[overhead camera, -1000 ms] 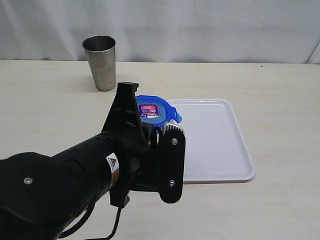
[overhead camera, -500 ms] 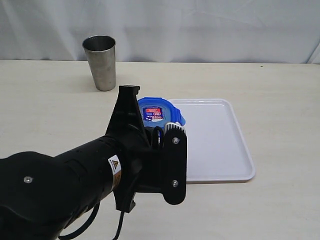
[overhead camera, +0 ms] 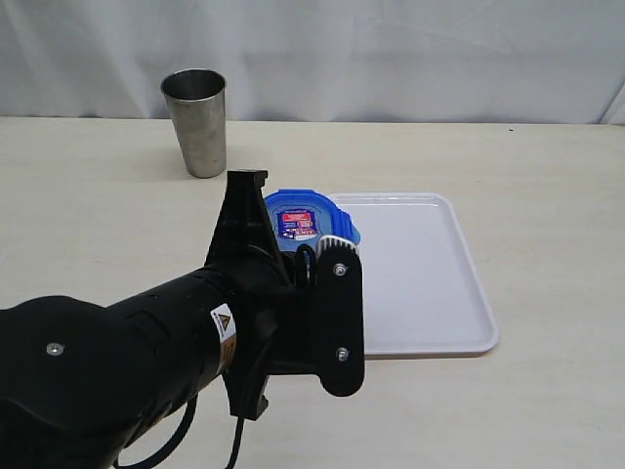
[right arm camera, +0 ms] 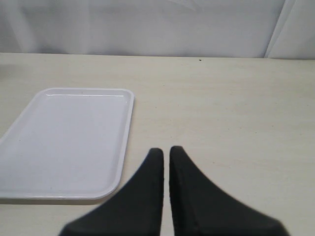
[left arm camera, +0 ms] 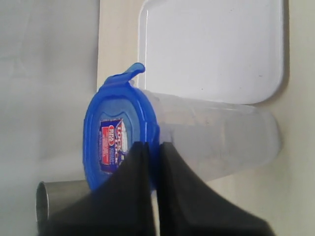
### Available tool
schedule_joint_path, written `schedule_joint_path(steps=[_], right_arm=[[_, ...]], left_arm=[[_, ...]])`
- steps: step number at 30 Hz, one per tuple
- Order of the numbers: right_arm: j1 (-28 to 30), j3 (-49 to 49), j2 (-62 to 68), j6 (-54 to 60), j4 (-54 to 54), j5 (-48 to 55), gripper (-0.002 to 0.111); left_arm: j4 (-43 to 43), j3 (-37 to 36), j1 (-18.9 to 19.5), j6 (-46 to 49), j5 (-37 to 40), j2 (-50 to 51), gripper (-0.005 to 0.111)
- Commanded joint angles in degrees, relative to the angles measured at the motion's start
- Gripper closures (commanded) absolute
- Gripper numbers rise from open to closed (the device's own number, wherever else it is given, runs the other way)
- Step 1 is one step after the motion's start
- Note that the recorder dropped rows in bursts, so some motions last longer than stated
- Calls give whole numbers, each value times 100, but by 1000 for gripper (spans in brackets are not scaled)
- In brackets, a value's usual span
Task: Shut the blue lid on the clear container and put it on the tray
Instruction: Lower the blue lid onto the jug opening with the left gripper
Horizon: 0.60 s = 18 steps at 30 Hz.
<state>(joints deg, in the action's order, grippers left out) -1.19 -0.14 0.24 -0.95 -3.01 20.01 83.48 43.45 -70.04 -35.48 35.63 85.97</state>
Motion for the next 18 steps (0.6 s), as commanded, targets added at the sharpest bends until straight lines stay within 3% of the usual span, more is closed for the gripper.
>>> schedule_joint_path(steps=[1, 18], right_arm=[[32, 14, -24, 23, -43, -26, 104], [32, 14, -24, 23, -43, -26, 104]], left_arm=[[-127, -12, -36, -58, -166, -13, 107], [-117, -12, -36, -58, -61, -13, 107]])
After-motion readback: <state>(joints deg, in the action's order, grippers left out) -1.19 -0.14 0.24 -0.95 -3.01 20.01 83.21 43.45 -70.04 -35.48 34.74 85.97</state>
